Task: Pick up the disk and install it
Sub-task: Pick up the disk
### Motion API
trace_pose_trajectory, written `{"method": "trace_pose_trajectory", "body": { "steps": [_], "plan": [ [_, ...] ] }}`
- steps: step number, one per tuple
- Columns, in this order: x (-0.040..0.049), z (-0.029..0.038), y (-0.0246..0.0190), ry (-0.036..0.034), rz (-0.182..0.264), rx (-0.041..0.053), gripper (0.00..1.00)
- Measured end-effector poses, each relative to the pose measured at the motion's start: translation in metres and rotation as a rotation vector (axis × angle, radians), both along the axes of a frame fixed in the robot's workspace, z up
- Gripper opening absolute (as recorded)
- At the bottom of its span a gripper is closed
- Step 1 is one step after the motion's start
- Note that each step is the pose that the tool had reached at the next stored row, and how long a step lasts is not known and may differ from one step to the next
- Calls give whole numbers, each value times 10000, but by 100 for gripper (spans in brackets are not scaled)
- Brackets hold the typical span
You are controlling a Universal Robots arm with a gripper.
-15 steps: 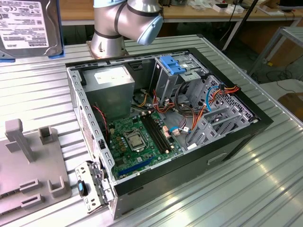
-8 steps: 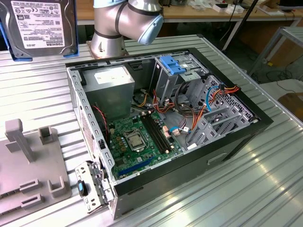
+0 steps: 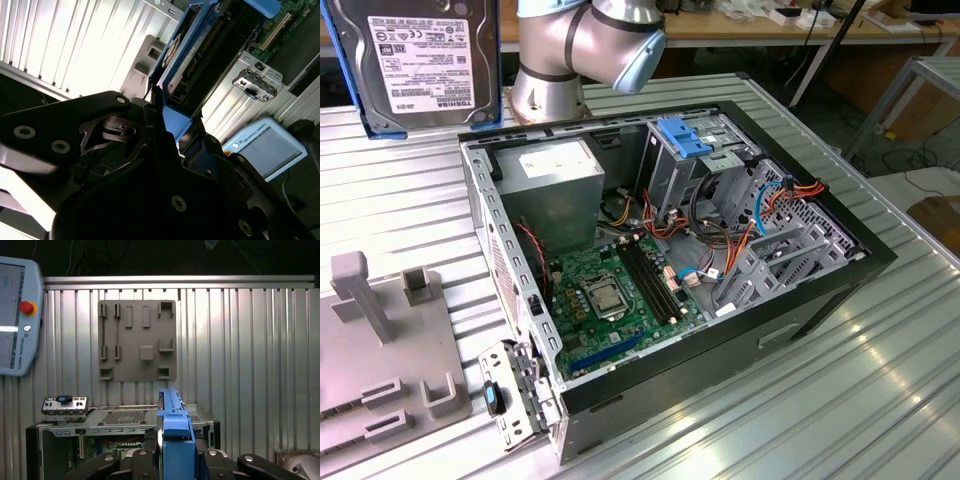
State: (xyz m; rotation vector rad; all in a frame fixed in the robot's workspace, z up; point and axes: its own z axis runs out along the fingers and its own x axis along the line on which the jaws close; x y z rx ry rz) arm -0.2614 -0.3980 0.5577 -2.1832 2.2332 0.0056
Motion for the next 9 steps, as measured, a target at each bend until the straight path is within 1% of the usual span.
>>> {"method": "trace_pose_trajectory", "body": {
  "steps": [1,3,4,5,7,8,9],
  "plan": [
    [55,-12,-8,-26,0,-1,37],
    [120,-30,-16,-65,1,1,37],
    [181,-41,-21,-81,1,1,37],
    [221,-46,-22,-85,0,0,37],
    [360,-63,-23,-100,1,1,37],
    [404,-67,-24,-104,1,1,37],
    [471,-73,-24,-108,0,1,37]
  ]
}}
